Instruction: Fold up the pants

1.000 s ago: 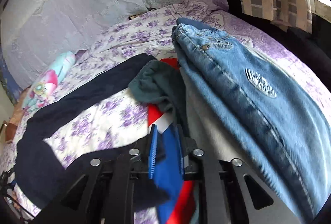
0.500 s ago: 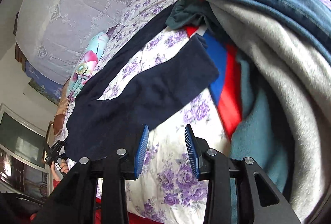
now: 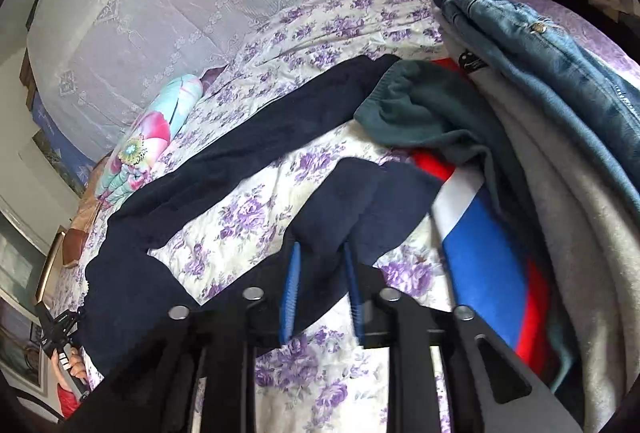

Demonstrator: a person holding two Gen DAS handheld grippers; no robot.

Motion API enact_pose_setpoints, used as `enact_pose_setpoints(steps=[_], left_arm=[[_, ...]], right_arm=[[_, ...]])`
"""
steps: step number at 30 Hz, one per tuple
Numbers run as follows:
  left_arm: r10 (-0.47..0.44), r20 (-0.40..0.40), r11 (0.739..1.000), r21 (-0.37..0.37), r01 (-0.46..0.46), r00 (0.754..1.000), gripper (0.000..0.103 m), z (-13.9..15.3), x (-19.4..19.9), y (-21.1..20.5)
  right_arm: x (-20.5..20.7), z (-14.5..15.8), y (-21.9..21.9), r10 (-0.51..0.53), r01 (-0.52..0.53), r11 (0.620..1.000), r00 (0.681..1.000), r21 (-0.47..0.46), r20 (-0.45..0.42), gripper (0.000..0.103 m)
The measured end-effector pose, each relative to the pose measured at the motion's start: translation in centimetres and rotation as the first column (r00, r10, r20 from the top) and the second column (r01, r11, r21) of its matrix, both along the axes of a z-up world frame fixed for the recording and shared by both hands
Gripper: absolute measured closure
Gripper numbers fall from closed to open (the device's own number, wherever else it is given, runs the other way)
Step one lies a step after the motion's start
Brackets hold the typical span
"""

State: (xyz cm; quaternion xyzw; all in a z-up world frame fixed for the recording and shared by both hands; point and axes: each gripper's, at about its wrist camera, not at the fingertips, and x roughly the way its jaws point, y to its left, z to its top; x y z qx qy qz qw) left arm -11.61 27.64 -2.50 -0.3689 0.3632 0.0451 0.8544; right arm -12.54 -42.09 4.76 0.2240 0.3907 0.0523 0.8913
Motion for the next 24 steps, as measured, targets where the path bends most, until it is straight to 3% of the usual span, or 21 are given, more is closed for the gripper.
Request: enact_pose_setpoints(steps=[4,7,12,15,16,17,19,21,24], left_arm=[[0.000,-0.003,1.000,0.014,0.000,1.000,0.072,0.0,0.0,0.0],[-0.002,-0.009,0.999,0.039,0.002,1.000,0.072,0.1,0.2,-0.3],[-0.002,-0.009,1.000,0.030,0.002,1.000,0.072,0.1,0.2,-0.3],[-0.004,-0.017,0.999,0.043,0.005,1.000,0.072,0.2,0.4,-0.5],[-0.006,-0.021,0.999,0.047,0.007,1.000,0.072,0.2,0.5,-0.6],[-0.008,-0.025,0.999,0.051,0.009,1.000,0.072,0.3,0.6,-0.6],[-0.014,-0.032,0.998,0.054,0.016,0.999,0.074,0.5,0.8,-0.5],[-0.020,-0.028,0.999,0.030,0.021,0.999,0.085,0.6,0.7,-0.2],[-0.030,-0.009,0.999,-0.010,0.030,1.000,0.089,0.9,-0.3,0.2]], right_arm=[[-2.7,-1.2,-2.5,-0.047,0.049,0.992,0.999,0.115,-0.024,0.062],[-1.9,-2.3,-3.0,-0.054,0.062,0.979,0.998,0.194,-0.045,0.062],[2.7,-2.4,-1.2,-0.028,0.035,0.980,0.999,0.197,-0.037,0.062],[5.2,-3.0,0.2,0.002,0.009,0.983,0.998,0.181,-0.062,0.057],[5.6,-2.9,0.6,0.004,0.005,0.988,0.998,0.157,-0.059,0.060],[5.7,-2.7,0.9,-0.002,0.008,0.992,0.999,0.127,-0.050,0.080],[5.0,-1.6,1.1,-0.006,0.007,0.994,1.000,0.106,-0.009,0.098],[3.1,0.4,1.0,-0.016,0.013,0.998,0.999,0.056,0.051,0.099],[-1.0,2.7,0.1,-0.026,0.025,1.000,0.995,0.014,0.095,0.100]])
